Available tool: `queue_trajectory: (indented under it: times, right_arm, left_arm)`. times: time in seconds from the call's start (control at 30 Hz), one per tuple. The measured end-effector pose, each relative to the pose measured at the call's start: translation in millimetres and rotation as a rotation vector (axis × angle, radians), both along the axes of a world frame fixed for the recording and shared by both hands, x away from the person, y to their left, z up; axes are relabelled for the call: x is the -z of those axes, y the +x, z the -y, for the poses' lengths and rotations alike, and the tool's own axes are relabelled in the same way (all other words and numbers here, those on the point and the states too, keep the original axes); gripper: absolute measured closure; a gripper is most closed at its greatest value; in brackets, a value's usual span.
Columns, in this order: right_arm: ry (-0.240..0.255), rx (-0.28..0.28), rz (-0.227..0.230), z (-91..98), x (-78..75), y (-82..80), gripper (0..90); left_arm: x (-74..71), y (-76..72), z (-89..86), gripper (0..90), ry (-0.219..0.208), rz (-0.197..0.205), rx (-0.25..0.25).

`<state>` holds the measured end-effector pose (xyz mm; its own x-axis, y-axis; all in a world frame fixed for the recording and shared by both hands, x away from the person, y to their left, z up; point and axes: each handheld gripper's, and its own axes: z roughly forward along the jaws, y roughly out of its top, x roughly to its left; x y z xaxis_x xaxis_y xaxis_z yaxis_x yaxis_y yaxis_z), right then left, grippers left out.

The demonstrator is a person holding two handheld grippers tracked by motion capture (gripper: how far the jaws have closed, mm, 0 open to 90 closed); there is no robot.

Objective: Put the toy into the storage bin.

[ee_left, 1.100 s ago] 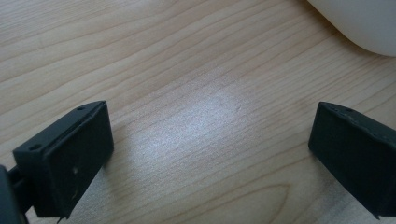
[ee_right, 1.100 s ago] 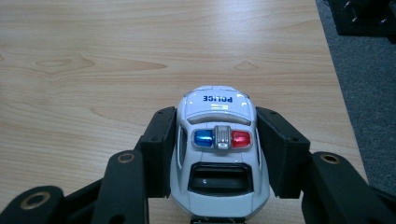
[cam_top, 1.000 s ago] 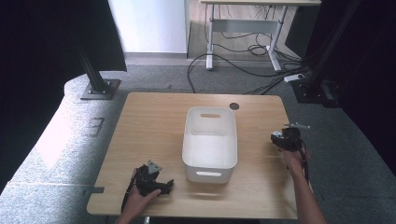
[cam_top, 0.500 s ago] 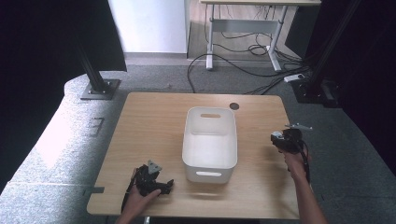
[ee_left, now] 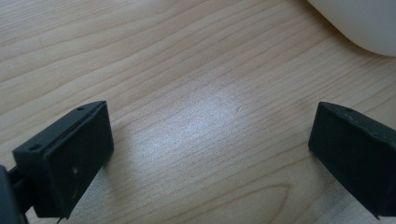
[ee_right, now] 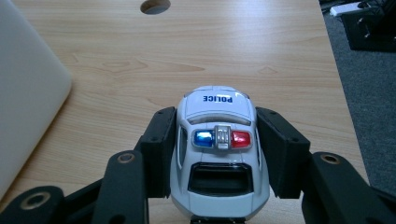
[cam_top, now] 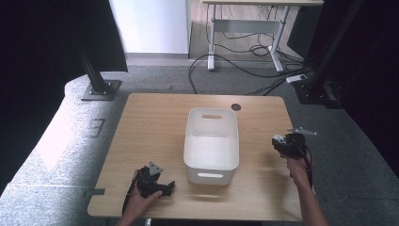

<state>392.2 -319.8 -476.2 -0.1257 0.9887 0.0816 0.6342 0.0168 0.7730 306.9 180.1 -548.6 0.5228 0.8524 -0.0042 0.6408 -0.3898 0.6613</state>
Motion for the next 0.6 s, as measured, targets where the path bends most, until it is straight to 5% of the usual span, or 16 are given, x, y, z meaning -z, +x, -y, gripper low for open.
queue_trajectory:
  times: [0.6]
  right_arm:
    - [0.007, -0.031, 0.049, -20.1, -28.6, -11.0, 50.4]
  left_arm:
    - [-0.1, 0.0, 0.0, 0.0, 0.000, -0.001, 0.000]
